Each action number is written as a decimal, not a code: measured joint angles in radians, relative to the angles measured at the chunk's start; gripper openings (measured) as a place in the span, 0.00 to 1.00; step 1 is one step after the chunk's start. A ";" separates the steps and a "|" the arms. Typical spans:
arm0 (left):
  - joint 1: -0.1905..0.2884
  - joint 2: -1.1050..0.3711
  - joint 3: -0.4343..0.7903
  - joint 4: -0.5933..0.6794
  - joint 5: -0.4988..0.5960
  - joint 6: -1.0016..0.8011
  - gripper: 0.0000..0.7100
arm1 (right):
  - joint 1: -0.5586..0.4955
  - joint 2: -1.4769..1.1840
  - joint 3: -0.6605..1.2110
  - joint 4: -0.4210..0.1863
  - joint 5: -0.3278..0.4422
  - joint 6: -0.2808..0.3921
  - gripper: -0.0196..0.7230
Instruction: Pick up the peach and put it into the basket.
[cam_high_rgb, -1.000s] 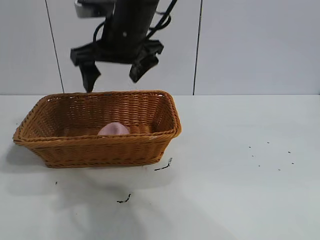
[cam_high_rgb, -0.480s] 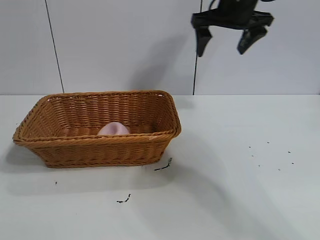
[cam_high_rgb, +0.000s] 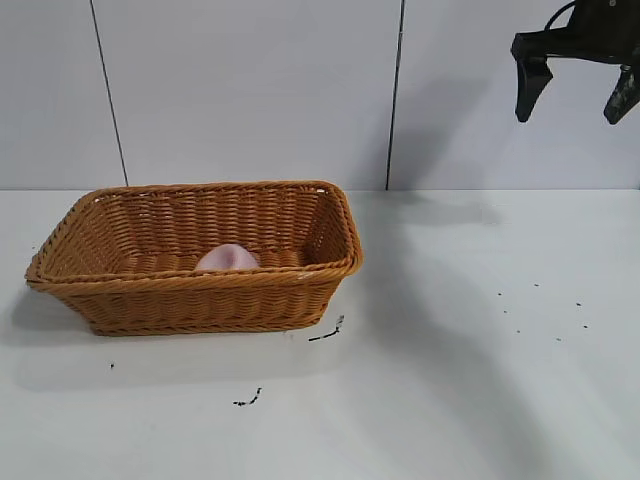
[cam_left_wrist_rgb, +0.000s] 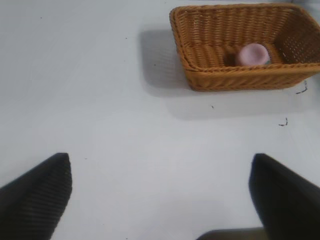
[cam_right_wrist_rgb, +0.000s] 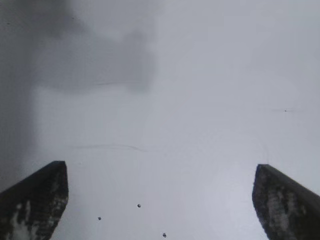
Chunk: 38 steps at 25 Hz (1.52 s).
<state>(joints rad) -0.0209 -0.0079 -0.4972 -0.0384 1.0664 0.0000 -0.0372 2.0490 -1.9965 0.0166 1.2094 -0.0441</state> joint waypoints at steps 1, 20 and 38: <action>0.000 0.000 0.000 0.000 0.000 0.000 0.98 | 0.000 -0.052 0.068 0.000 0.000 0.000 0.96; 0.000 0.000 0.000 0.000 0.000 0.000 0.98 | 0.000 -1.334 1.366 0.002 -0.114 -0.011 0.96; 0.000 0.000 0.000 0.000 0.000 0.000 0.98 | 0.000 -2.052 1.500 0.013 -0.182 -0.011 0.96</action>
<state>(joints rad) -0.0209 -0.0079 -0.4972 -0.0384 1.0664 0.0000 -0.0372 -0.0035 -0.4961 0.0293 1.0278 -0.0547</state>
